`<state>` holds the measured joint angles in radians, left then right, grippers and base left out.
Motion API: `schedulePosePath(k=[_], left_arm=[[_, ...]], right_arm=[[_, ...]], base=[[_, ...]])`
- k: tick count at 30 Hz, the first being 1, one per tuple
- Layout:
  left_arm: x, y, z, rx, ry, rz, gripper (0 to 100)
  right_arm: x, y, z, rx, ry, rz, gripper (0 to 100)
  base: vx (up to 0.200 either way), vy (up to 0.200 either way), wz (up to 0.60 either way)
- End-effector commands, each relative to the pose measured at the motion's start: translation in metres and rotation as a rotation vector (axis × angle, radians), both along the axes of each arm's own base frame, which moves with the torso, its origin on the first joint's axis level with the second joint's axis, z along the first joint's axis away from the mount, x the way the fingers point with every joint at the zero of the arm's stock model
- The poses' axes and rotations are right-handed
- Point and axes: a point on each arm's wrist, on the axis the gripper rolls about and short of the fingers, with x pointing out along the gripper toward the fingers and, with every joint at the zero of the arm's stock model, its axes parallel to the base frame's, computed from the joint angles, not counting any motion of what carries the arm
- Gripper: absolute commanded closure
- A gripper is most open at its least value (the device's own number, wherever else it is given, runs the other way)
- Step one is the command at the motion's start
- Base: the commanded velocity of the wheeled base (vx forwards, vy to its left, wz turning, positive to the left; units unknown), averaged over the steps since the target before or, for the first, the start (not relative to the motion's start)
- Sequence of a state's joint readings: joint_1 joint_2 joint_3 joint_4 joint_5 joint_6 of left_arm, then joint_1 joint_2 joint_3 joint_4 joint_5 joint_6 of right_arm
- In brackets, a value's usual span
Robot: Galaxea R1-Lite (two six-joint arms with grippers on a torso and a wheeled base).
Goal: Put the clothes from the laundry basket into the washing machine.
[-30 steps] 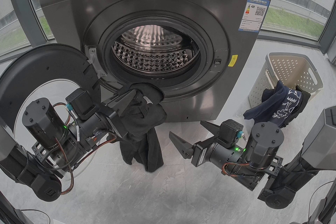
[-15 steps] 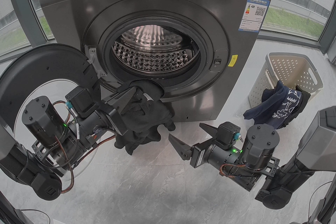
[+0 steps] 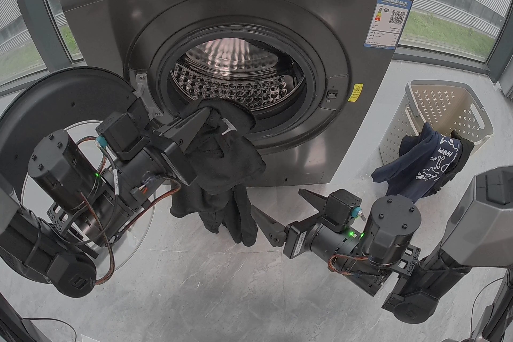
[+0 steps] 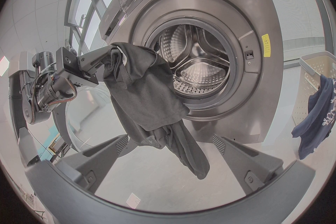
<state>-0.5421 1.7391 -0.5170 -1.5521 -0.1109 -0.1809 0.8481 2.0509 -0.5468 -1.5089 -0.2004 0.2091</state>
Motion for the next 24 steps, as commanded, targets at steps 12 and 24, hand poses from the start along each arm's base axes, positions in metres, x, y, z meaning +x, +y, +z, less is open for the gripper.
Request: schedulePosePath(k=[12, 24], left_arm=[[0.008, -0.006, -0.004, 0.002, 0.01, -0.005, 100], [0.013, -0.006, -0.009, 0.009, 0.02, 0.007, 100]], right_arm=[[-0.005, 0.043, -0.003, 0.015, -0.049, 0.119, 0], [0.042, 0.077, -0.007, 0.043, -0.157, 0.109, 0]], base=[[0.0, 0.0, 0.0], [0.0, 0.0, 0.0]])
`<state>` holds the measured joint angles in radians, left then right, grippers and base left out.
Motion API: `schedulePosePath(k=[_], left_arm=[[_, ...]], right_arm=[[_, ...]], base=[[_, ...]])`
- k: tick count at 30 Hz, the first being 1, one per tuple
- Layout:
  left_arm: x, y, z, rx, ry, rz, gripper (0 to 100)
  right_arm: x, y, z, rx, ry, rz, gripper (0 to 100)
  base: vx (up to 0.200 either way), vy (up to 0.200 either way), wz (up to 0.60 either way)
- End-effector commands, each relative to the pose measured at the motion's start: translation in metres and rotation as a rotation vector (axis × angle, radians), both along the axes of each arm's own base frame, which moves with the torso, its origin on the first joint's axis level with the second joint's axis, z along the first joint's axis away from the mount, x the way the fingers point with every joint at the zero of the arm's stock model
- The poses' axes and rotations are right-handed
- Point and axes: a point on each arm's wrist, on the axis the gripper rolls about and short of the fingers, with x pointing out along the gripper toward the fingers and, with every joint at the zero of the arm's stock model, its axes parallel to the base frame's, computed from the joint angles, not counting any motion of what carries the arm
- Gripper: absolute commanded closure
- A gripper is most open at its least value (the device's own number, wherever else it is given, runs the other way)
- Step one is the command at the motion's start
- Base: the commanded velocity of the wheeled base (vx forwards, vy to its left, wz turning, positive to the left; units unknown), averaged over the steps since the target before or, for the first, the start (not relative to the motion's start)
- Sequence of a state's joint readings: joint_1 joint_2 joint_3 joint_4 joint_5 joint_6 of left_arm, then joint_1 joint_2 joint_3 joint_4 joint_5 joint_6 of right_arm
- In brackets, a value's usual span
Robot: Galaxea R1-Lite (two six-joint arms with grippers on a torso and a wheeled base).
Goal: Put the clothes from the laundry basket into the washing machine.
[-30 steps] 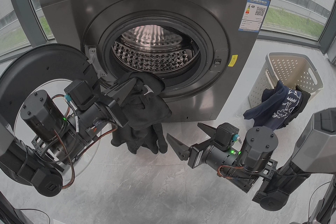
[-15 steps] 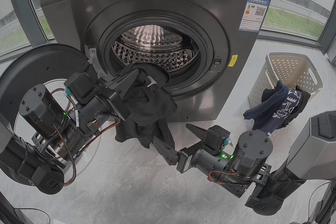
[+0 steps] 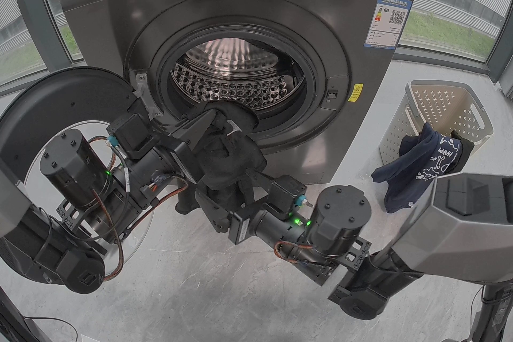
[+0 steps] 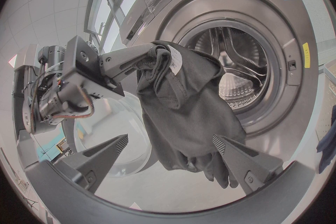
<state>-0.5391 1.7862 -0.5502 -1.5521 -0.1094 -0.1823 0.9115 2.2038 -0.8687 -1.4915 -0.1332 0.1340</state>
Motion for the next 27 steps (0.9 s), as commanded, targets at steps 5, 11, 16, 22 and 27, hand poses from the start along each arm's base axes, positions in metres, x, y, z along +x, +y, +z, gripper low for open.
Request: schedulePosePath(k=[5, 11, 16, 22, 27], left_arm=[[0.002, -0.001, -0.003, 0.005, 0.008, 0.003, 100], [0.002, -0.001, -0.003, 0.004, 0.007, 0.003, 100], [0.001, -0.003, -0.003, 0.0, 0.011, 0.011, 100], [0.0, -0.003, -0.003, 0.0, 0.011, 0.009, 100], [0.001, -0.002, -0.003, 0.0, 0.011, 0.011, 100]], right_arm=[[0.03, 0.016, -0.019, -0.005, -0.025, -0.022, 0], [0.037, 0.023, -0.019, 0.006, -0.033, -0.026, 0], [0.045, 0.029, -0.019, 0.022, -0.047, -0.032, 0], [0.055, 0.031, -0.021, 0.04, -0.059, -0.049, 0], [0.058, 0.023, -0.013, 0.052, -0.062, -0.072, 0]], base=[[0.0, 0.0, 0.0], [0.0, 0.0, 0.0], [0.0, 0.0, 0.0], [0.0, 0.0, 0.0], [0.0, 0.0, 0.0]])
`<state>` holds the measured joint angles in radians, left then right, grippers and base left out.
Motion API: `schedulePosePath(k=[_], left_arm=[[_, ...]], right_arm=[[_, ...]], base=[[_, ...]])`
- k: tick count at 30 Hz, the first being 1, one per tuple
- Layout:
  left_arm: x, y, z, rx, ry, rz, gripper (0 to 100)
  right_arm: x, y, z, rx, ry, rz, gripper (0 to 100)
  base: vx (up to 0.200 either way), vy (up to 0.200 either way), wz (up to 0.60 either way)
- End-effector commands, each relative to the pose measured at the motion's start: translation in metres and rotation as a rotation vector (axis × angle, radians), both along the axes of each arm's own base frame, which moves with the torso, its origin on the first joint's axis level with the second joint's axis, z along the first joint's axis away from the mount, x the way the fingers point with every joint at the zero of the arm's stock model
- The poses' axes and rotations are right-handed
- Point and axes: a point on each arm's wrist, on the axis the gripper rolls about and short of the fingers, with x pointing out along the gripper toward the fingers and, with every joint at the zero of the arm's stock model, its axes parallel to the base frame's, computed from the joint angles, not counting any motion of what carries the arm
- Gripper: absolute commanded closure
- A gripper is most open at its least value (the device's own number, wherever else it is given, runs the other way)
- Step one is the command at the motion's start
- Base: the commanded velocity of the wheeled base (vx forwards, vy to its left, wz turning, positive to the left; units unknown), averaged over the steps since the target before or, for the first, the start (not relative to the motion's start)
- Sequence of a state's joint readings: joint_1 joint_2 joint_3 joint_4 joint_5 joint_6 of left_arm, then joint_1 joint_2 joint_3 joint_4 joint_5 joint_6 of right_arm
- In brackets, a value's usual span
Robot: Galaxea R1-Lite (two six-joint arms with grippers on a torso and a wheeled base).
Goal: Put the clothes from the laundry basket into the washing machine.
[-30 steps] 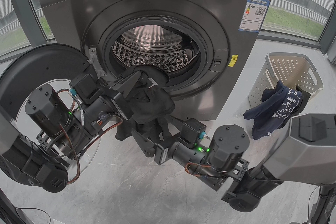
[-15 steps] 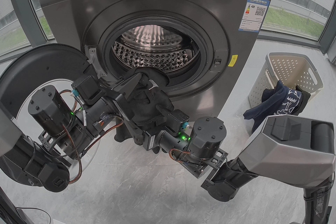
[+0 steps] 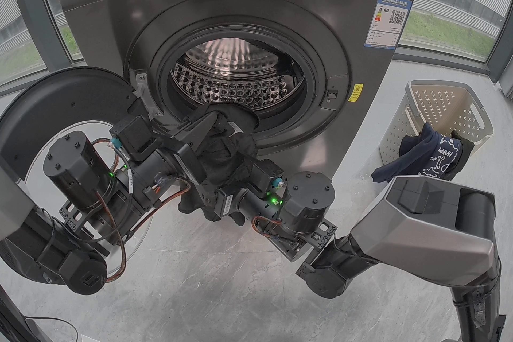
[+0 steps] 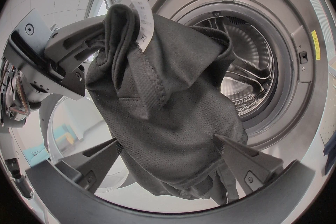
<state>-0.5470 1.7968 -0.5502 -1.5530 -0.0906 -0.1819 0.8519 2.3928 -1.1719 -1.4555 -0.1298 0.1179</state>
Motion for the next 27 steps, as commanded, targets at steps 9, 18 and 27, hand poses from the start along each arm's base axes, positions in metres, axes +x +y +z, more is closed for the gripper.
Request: schedulePosePath(k=[9, 18, 27], left_arm=[[0.0, 0.0, 0.0, -0.001, 0.0, 0.002, 100], [0.001, 0.002, 0.0, 0.0, -0.001, 0.009, 100], [0.002, 0.003, 0.001, -0.002, -0.003, 0.012, 100]], right_arm=[[-0.001, -0.032, 0.03, 0.02, -0.013, -0.052, 0], [0.0, -0.042, 0.03, 0.01, -0.003, -0.069, 0], [-0.005, -0.047, 0.017, -0.027, 0.033, -0.071, 0]], base=[[0.0, 0.0, 0.0], [0.0, 0.0, 0.0], [0.0, 0.0, 0.0]])
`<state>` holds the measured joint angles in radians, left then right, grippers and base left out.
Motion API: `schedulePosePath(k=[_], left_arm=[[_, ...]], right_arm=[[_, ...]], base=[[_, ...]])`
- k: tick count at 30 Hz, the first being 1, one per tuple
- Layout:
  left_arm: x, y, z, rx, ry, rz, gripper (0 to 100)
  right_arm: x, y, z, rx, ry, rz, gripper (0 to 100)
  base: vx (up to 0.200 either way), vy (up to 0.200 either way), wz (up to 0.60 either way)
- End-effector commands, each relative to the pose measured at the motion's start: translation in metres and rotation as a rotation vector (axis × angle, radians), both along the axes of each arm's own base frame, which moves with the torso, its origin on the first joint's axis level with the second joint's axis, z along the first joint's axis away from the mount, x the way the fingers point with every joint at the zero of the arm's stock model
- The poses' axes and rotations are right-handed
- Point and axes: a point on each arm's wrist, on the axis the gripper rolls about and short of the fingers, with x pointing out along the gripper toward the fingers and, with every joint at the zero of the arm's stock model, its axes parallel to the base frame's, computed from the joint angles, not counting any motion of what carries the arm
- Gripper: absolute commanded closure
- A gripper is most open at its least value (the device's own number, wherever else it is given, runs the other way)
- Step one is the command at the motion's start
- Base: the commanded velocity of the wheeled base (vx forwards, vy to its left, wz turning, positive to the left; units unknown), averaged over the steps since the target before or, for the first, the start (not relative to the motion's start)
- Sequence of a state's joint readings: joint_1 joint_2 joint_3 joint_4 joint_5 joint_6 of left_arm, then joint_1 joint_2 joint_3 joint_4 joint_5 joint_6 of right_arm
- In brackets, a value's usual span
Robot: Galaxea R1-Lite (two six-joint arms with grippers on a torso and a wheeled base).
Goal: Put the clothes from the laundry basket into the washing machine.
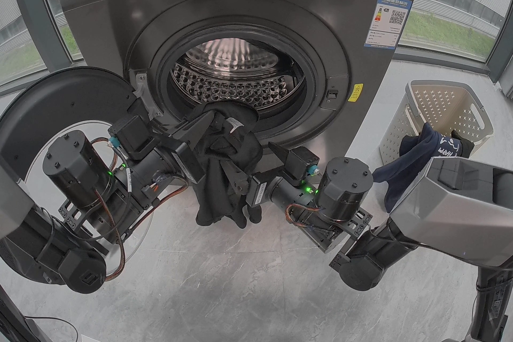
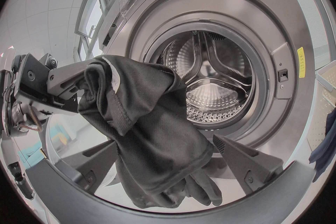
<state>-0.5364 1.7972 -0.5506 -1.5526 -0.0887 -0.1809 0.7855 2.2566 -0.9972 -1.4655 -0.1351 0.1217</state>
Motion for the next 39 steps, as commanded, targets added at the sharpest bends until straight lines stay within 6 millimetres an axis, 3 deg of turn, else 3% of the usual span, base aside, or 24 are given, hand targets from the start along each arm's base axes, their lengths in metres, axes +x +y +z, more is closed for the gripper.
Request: schedulePosePath(k=[1, 8, 17, 33, 39], left_arm=[[0.0, 0.0, 0.001, -0.002, -0.003, -0.001, 100], [-0.001, -0.001, 0.001, -0.003, -0.005, -0.004, 100], [-0.001, -0.002, 0.001, -0.002, -0.003, -0.007, 100], [0.0, 0.0, 0.001, -0.003, -0.001, 0.0, 100], [0.002, -0.001, -0.002, 0.002, 0.007, 0.0, 100]], right_arm=[[-0.002, -0.002, -0.004, -0.013, 0.014, 0.0, 0], [0.001, -0.003, -0.007, -0.018, 0.018, -0.006, 0], [0.018, 0.016, -0.016, 0.006, -0.006, -0.003, 0], [0.015, 0.033, -0.031, -0.004, 0.003, 0.029, 0], [0.012, 0.042, -0.024, 0.02, -0.02, 0.044, 0]], base=[[0.0, 0.0, 0.0], [0.0, 0.0, 0.0], [0.0, 0.0, 0.0], [0.0, 0.0, 0.0], [0.0, 0.0, 0.0]])
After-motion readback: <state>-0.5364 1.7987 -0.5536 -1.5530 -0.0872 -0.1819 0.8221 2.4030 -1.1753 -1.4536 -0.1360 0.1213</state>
